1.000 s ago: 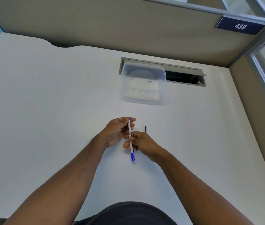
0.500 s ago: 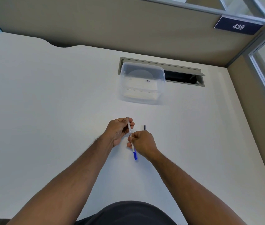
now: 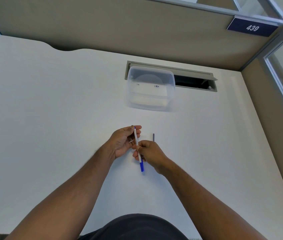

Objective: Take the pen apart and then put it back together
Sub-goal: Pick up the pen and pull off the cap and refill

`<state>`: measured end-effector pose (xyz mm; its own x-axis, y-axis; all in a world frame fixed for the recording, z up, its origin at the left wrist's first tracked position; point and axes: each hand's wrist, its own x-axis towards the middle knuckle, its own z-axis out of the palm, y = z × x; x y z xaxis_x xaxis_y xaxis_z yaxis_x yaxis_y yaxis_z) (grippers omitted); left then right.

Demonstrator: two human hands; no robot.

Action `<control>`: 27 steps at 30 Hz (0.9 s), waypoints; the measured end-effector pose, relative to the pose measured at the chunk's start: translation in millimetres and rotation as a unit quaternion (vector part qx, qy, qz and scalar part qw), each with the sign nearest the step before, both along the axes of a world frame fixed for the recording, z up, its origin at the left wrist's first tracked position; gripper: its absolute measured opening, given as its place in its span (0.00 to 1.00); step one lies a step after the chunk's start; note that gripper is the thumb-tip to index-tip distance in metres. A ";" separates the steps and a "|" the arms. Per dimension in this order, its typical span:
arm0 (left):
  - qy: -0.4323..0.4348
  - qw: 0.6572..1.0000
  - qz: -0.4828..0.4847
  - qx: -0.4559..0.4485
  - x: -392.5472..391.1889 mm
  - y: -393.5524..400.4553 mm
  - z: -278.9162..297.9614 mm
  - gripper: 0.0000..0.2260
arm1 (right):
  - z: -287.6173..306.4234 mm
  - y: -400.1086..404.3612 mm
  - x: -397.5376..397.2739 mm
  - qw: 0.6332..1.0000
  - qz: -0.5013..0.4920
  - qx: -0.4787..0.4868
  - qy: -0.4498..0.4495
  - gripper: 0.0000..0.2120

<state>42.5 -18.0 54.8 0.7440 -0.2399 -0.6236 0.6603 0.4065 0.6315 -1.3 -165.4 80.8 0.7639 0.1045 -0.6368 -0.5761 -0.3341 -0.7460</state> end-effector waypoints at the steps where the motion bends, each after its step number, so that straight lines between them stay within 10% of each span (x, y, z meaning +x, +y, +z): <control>1: -0.003 1.000 -0.006 -0.004 0.2 -0.6 -0.1 0.15 | 1.2 1.0 -1.1 0.999 -0.014 0.031 0.017 0.11; 11: 0.016 0.993 0.034 -0.111 0.8 -1.1 3.9 0.10 | 1.6 -7.3 -2.8 0.882 -0.161 0.398 0.194 0.11; 17: 0.036 0.998 0.059 -0.005 3.9 -8.4 5.9 0.09 | -0.6 8.7 -2.6 0.996 -0.088 0.028 0.013 0.16; 22: 0.041 0.996 0.080 0.006 4.8 -16.7 10.1 0.09 | -9.5 17.4 -12.9 0.937 0.052 -0.294 -0.182 0.10; 27: 0.042 0.994 0.102 0.010 5.7 -26.1 13.7 0.10 | -14.5 17.9 -16.9 0.893 0.039 -0.376 -0.246 0.10</control>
